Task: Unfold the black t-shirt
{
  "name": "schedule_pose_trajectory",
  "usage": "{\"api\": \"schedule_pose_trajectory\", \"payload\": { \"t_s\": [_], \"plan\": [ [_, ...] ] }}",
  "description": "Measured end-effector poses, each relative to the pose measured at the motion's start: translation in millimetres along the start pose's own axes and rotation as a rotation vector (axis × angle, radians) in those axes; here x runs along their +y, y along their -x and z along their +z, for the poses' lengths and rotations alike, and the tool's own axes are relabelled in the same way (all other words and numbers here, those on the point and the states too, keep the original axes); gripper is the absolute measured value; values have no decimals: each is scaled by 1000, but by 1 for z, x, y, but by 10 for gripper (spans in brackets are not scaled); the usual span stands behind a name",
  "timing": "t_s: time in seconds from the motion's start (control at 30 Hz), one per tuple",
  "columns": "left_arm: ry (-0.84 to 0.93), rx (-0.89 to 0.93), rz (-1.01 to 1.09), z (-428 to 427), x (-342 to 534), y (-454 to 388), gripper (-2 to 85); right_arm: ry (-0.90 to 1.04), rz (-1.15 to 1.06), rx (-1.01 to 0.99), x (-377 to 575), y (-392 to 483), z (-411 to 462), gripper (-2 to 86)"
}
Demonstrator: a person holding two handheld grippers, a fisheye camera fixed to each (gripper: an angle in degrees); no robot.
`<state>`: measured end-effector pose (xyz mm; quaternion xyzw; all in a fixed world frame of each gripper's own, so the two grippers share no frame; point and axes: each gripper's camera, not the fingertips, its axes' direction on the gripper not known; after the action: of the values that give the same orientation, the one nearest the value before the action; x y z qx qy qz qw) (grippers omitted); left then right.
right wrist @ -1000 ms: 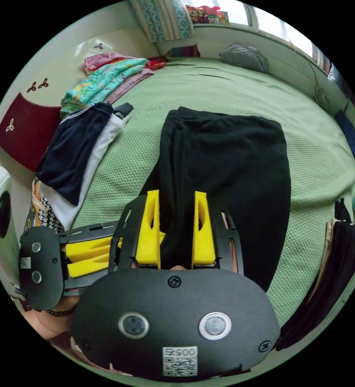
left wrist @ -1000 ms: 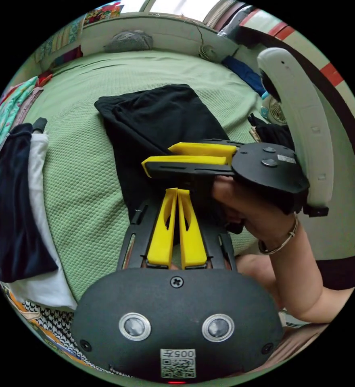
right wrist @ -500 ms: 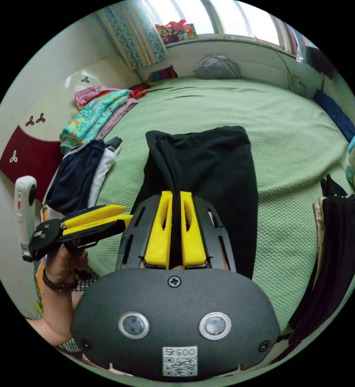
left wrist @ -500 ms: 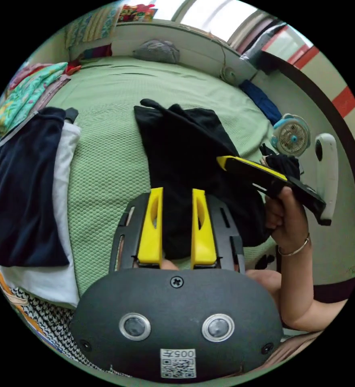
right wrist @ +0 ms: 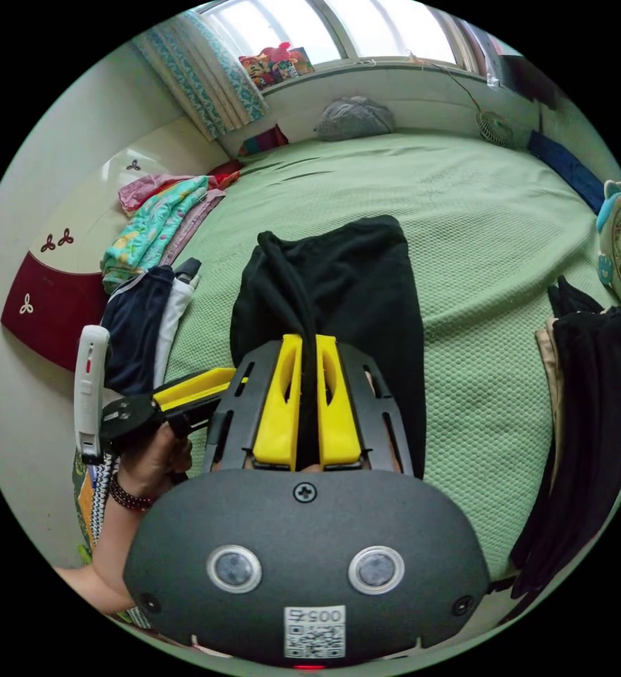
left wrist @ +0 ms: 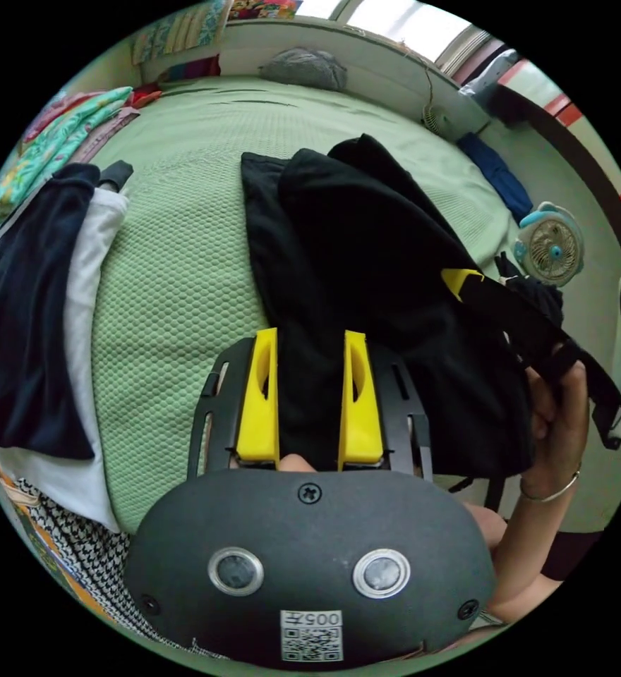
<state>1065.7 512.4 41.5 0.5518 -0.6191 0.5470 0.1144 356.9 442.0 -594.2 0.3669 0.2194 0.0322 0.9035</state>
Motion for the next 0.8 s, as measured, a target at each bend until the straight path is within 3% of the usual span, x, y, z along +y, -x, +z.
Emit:
{"api": "schedule_pose_trajectory", "payload": {
  "t_s": [0.17,0.37,0.8],
  "plan": [
    [-6,109,-27,-3,4,8,71,10,3,-10,5,-7,-3,38],
    [-46,137,-28,-17,16,14,58,10,-12,-5,12,-11,-7,39],
    [-184,-36,-242,-74,66,70,53,14,-70,-93,27,18,1,20]
  ]
}}
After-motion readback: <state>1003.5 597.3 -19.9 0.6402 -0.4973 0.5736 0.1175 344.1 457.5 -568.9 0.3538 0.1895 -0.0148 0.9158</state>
